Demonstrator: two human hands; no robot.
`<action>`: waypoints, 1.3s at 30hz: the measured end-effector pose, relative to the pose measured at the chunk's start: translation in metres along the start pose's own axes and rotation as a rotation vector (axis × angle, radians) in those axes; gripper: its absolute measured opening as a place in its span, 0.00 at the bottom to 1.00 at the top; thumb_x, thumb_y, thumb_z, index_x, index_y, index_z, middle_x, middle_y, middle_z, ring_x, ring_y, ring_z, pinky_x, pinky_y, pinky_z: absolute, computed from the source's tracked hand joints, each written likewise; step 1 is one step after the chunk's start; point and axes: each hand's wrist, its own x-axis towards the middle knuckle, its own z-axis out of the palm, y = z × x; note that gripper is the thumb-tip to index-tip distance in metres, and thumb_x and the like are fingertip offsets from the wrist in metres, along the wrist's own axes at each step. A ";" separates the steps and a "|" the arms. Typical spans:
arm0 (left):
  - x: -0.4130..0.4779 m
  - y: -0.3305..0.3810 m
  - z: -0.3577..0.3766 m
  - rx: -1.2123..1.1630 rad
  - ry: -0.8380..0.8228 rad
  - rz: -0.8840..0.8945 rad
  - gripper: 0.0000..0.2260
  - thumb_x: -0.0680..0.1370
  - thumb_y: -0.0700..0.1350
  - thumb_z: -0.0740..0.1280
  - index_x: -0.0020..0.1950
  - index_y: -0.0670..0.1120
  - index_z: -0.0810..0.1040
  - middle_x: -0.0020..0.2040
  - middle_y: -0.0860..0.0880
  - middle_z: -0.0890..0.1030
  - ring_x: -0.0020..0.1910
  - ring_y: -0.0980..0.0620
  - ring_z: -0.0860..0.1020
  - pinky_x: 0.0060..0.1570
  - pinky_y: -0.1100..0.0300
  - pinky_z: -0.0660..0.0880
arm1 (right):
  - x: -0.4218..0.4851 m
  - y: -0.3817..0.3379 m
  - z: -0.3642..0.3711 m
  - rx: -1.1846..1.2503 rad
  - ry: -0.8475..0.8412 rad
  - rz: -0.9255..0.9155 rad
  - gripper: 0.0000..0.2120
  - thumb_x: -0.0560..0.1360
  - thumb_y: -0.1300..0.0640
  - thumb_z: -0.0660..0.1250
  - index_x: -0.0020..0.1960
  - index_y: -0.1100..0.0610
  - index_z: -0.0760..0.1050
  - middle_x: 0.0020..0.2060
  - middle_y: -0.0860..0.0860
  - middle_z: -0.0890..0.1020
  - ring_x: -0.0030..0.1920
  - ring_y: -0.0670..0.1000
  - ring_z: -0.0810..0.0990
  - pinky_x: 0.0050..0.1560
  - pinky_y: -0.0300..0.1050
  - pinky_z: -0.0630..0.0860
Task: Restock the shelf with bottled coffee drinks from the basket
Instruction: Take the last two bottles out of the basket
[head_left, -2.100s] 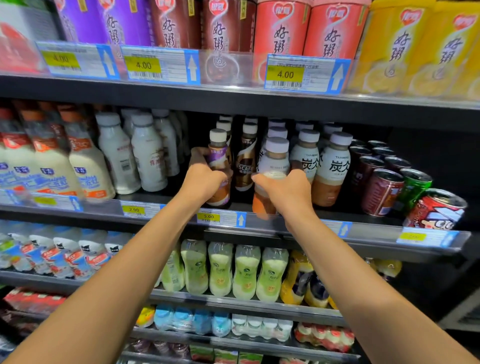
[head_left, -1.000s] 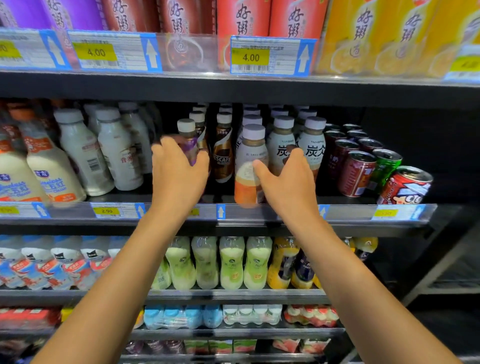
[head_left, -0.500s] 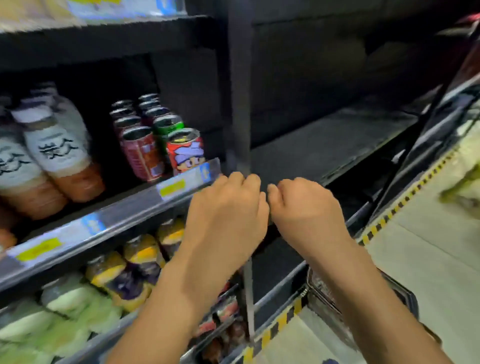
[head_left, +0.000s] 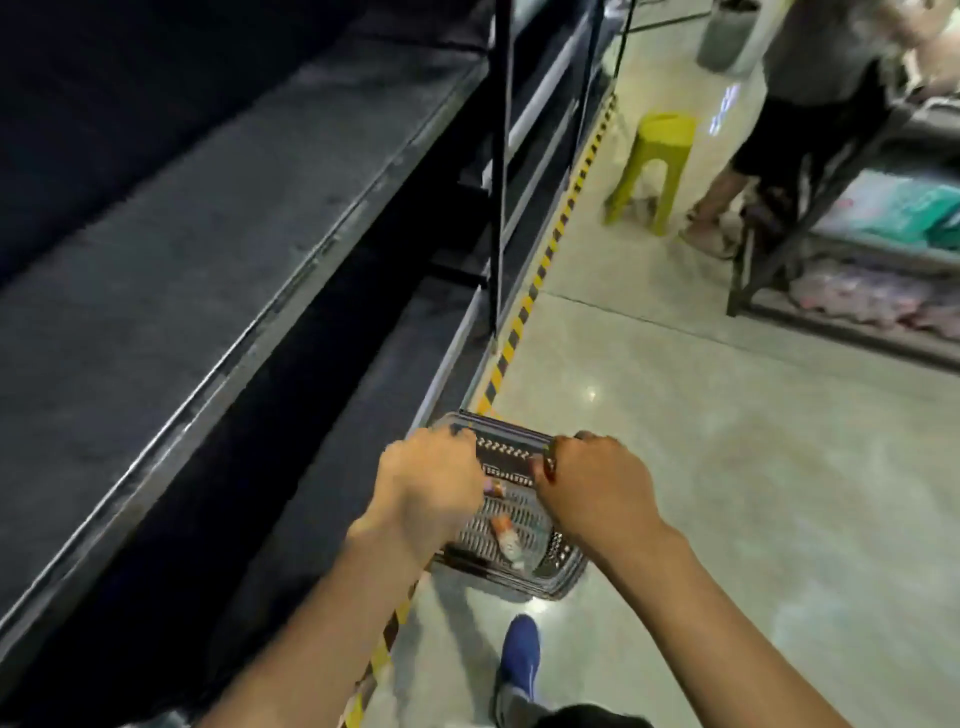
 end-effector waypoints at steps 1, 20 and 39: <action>0.022 0.004 0.018 -0.005 -0.032 0.023 0.04 0.73 0.42 0.66 0.45 0.43 0.79 0.40 0.45 0.80 0.38 0.43 0.80 0.31 0.56 0.73 | 0.016 0.013 0.016 0.001 -0.052 0.025 0.15 0.80 0.48 0.58 0.52 0.56 0.80 0.51 0.56 0.83 0.53 0.60 0.80 0.49 0.48 0.76; 0.292 -0.012 0.582 0.004 -0.655 0.026 0.25 0.78 0.53 0.63 0.74 0.47 0.66 0.70 0.44 0.70 0.69 0.42 0.68 0.67 0.47 0.67 | 0.276 0.123 0.543 0.307 -0.628 0.491 0.14 0.76 0.47 0.66 0.57 0.54 0.77 0.51 0.51 0.82 0.50 0.52 0.80 0.51 0.46 0.78; 0.394 0.007 0.900 -0.130 -0.412 0.142 0.29 0.70 0.58 0.71 0.67 0.48 0.71 0.63 0.43 0.74 0.63 0.39 0.73 0.64 0.46 0.69 | 0.366 0.121 0.876 0.378 -0.281 0.573 0.34 0.67 0.37 0.71 0.66 0.51 0.64 0.60 0.50 0.74 0.60 0.54 0.74 0.60 0.55 0.73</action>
